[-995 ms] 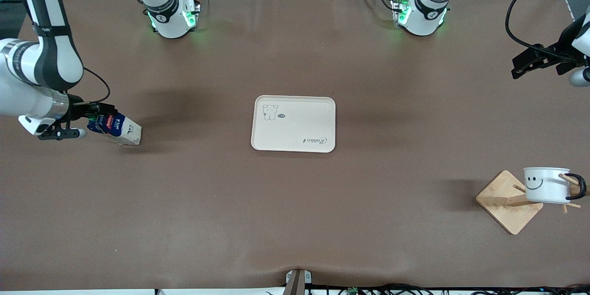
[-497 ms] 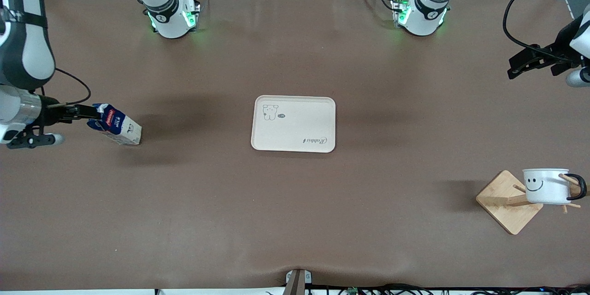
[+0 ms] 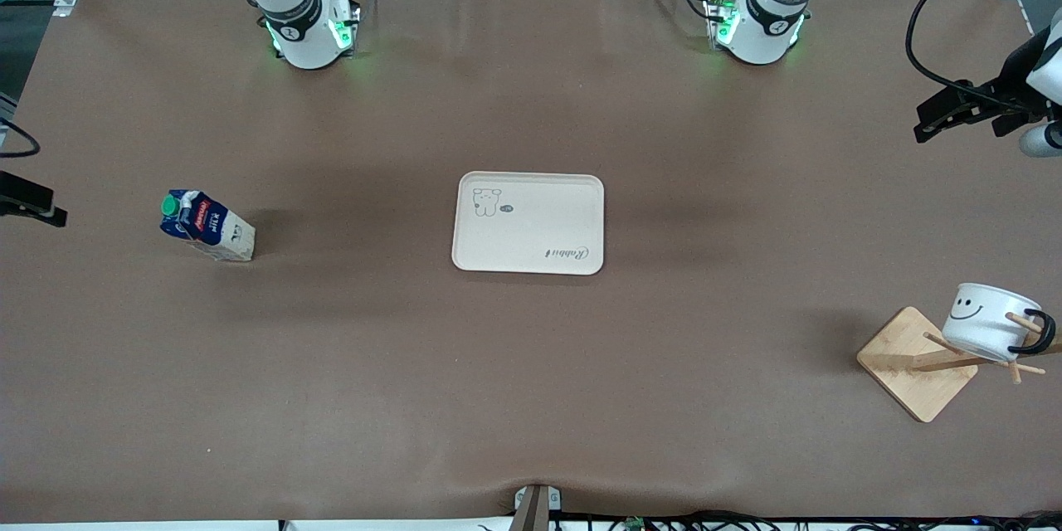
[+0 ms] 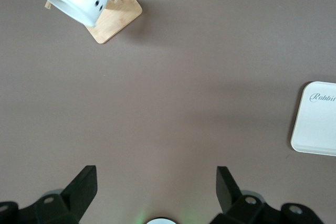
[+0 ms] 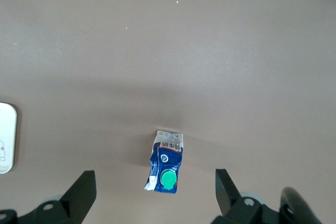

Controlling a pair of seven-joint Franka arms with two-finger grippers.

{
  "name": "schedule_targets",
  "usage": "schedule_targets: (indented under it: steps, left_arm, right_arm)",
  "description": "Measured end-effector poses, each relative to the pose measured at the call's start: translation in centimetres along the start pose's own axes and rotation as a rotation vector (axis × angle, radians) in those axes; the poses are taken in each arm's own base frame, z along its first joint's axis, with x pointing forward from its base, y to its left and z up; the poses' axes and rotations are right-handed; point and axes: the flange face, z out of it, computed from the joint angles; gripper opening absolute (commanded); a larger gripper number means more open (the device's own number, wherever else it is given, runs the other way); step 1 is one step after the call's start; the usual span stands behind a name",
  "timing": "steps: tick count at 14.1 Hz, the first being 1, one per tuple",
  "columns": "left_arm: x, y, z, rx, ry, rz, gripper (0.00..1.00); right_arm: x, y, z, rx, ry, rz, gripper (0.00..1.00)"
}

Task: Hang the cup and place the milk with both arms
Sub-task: 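Release the milk carton on the table and raise the right gripper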

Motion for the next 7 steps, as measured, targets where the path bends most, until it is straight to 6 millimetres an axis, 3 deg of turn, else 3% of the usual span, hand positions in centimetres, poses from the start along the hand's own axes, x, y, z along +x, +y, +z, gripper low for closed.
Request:
schedule_targets:
  steps: [4,7]
  left_arm:
    - [0.0,0.1,0.0,0.0,-0.001,0.002,1.0]
    - [0.0,0.1,0.0,0.0,0.0,0.003,1.0]
  right_arm:
    - [-4.2,-2.8,-3.8,0.016,-0.056,-0.02,1.0]
    - [-8.4,-3.5,-2.9,0.008,-0.02,-0.007,1.0]
